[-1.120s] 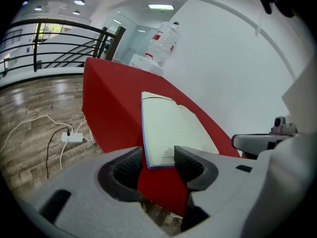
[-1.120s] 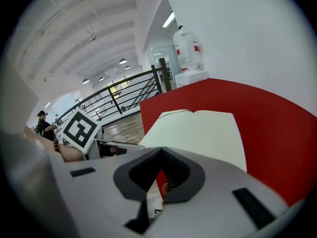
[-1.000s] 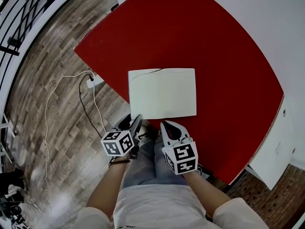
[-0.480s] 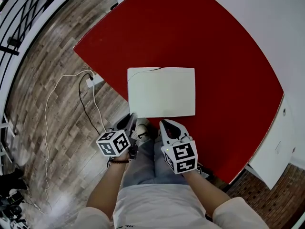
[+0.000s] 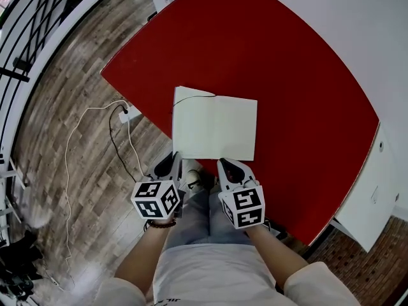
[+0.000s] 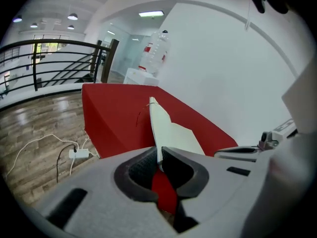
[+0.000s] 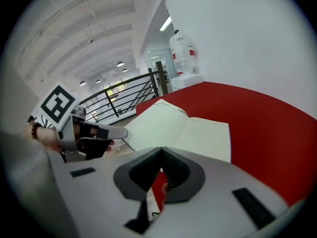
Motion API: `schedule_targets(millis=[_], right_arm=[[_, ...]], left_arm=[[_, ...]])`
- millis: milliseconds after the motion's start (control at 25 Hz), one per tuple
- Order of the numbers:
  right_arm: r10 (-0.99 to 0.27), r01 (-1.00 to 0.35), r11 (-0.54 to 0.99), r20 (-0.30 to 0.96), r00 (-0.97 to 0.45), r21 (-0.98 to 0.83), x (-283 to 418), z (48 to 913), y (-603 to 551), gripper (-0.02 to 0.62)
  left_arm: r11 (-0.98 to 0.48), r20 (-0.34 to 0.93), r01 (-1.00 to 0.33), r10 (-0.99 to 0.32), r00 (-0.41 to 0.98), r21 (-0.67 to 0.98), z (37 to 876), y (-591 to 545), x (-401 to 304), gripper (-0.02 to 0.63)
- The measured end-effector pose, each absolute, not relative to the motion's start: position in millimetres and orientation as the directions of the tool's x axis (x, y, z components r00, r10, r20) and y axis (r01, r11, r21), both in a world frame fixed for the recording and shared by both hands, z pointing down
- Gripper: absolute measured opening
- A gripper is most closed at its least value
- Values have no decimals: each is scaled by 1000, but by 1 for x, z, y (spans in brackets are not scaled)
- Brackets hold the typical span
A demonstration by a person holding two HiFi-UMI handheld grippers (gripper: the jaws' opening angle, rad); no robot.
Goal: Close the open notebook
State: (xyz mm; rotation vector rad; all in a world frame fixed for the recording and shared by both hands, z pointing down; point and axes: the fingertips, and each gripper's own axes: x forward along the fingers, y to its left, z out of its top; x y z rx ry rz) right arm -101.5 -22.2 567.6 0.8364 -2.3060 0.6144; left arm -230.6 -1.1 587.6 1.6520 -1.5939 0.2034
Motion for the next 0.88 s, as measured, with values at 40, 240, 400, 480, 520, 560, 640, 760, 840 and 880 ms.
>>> schedule_targets(millis=[40,240,400,480,520,560,640,760,840,880], right_arm=[[-415,-693,689,668,-618,-212,-98,566,-24,6],[-451,-723,656,658,-604,-214,-79,557,-33,6],[-479,-748,628,651,-589,-214,-58,552,-35,6],[-491,-759,614,649,-581,-215,-45,551,-34,6],[-496,-764,608,648,-578,-216,-39,551,-35,6],[-502,-769,602,647,-574,-216,-34,550,-36,6],[-513,-780,588,647,-565,-215,-21,551,-39,6],[-527,-799,562,652,-545,-214,-6,550,-40,6],[-534,-810,546,656,-533,-213,3,550,-39,6],[-538,-815,539,658,-528,-214,9,551,-39,6]], left_arm=[[113,616,-902,-765,189,416,580,-3,-225,34],[46,608,-929,-768,201,366,551,-14,-197,32],[-13,602,-938,-763,234,348,538,-18,-172,32],[-43,600,-940,-760,251,339,534,-19,-157,32],[-58,598,-941,-759,258,333,532,-21,-151,32],[-73,596,-942,-757,266,328,531,-23,-144,32],[-100,594,-940,-752,285,325,531,-28,-131,32],[-139,597,-936,-737,316,324,530,-33,-113,32],[-162,600,-933,-727,334,322,531,-35,-102,34],[-174,602,-932,-722,340,317,532,-36,-96,34]])
